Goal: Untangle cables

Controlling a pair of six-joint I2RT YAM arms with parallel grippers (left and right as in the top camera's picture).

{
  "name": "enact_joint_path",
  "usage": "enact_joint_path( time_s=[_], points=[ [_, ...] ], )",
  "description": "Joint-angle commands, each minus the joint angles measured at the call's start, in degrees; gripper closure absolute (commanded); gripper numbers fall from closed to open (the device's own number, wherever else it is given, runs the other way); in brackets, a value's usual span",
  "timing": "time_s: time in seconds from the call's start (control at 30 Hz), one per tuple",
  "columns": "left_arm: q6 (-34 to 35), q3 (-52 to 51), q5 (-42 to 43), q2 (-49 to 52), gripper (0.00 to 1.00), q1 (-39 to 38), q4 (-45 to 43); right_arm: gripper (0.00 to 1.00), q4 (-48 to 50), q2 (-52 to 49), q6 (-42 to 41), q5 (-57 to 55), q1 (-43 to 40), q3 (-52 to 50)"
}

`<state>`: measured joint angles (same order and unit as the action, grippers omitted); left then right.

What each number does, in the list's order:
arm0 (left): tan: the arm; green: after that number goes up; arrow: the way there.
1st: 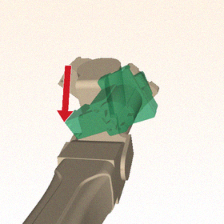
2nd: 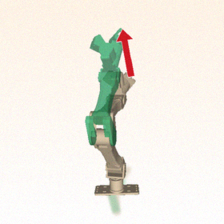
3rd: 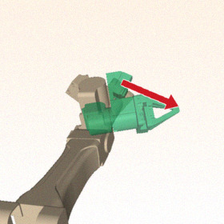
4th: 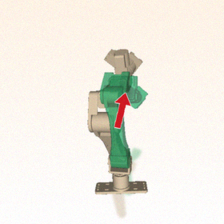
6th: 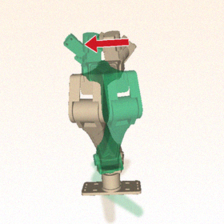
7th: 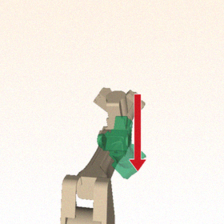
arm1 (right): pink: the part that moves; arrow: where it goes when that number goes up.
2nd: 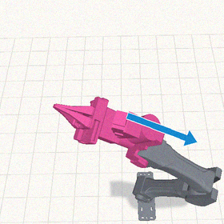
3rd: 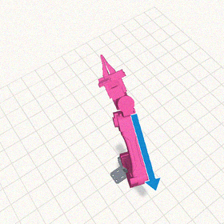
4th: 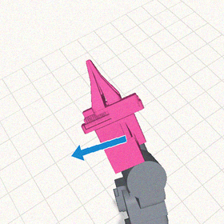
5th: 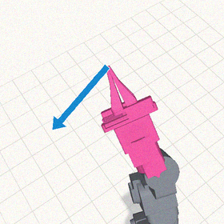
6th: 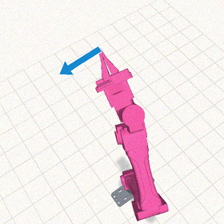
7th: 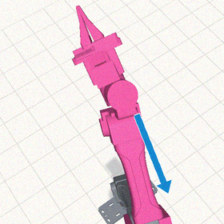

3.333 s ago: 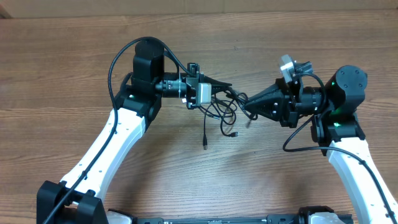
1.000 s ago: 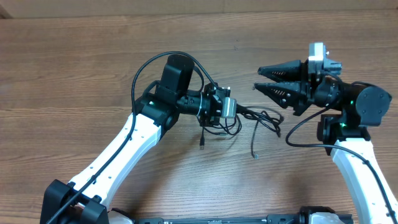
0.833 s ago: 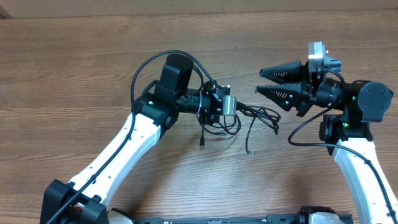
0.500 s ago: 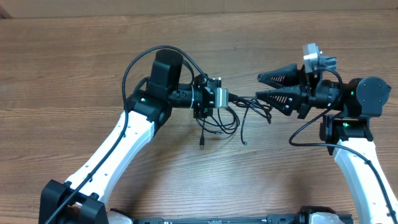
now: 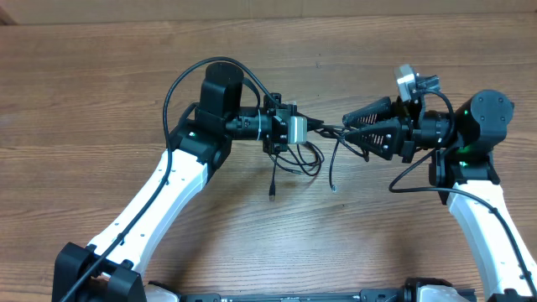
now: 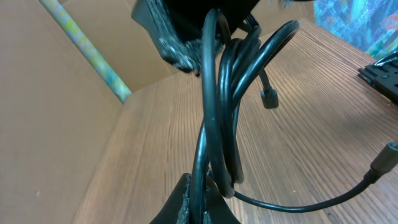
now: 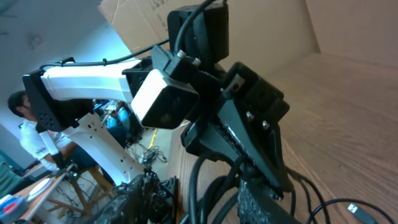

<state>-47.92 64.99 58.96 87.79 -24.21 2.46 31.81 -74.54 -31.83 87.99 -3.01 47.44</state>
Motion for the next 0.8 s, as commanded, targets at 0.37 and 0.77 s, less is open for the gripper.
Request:
enact_joint_path(
  time_s=[0.37, 0.77],
  points=[
    [0.42, 0.70, 6.25, 0.07, 0.96, 2.71, -4.85, 0.72, -0.07, -0.87, 0.61, 1.92, -0.28, -0.17],
    [1.70, 0.70, 7.15, 0.07, 0.96, 2.64, -5.55, 0.74, -0.26, -1.73, 0.61, 1.92, 1.53, -0.17]
  ],
)
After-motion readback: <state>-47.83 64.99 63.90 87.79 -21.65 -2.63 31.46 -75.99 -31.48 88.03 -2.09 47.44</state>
